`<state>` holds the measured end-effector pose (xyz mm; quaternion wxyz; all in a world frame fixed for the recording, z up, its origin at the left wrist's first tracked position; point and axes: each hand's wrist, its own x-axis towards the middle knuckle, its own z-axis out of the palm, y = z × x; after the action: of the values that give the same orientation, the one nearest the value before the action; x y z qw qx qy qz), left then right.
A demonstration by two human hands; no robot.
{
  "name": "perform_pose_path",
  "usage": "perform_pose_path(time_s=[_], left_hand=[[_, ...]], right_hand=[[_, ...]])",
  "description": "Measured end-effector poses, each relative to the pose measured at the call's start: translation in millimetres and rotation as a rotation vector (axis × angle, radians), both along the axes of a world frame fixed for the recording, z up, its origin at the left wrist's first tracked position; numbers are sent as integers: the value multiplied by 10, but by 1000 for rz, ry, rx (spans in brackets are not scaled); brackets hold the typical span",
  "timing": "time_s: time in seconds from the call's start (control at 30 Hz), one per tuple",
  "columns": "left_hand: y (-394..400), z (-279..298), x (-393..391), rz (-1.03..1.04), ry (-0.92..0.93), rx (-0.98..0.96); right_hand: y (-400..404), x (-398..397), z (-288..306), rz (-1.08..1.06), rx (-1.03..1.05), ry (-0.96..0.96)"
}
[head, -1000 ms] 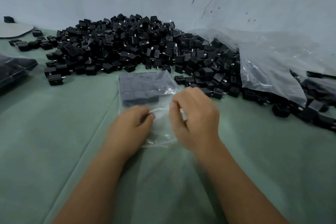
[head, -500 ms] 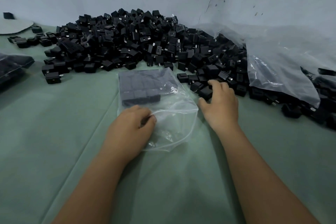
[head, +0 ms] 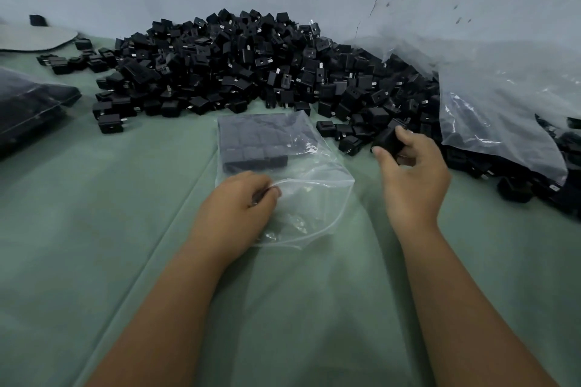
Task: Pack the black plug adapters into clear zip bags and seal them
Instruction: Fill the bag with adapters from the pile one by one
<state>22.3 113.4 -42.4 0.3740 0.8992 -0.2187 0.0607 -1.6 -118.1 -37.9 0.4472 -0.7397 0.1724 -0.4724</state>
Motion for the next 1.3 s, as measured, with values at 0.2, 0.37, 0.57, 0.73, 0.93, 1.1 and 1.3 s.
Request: perform_pose_path(time_s=[0.2, 0.37, 0.57, 0.73, 0.93, 1.1, 1.3], left_hand=[[-1, 24, -60, -11, -35, -66], [45, 76, -140, -53, -139, -188], [11, 38, -128, 66, -213, -189], [2, 45, -124, 133, -270, -258], [-13, 89, -176, -1, -353, -275], [-15, 76, -171, 0, -361, -269], [-31, 121, -221, -40, -426, -230]], right_hand=[[624, -255, 109, 124, -358, -212], [1086, -397, 13, 458, -714, -129], [1003, -460, 5, 458, -552, 110], [1015, -488, 2, 356, -766, 248], [977, -404, -18, 276, -857, 518], [1021, -447, 3, 260, -780, 464], [1063, -401, -26, 310, -804, 564]])
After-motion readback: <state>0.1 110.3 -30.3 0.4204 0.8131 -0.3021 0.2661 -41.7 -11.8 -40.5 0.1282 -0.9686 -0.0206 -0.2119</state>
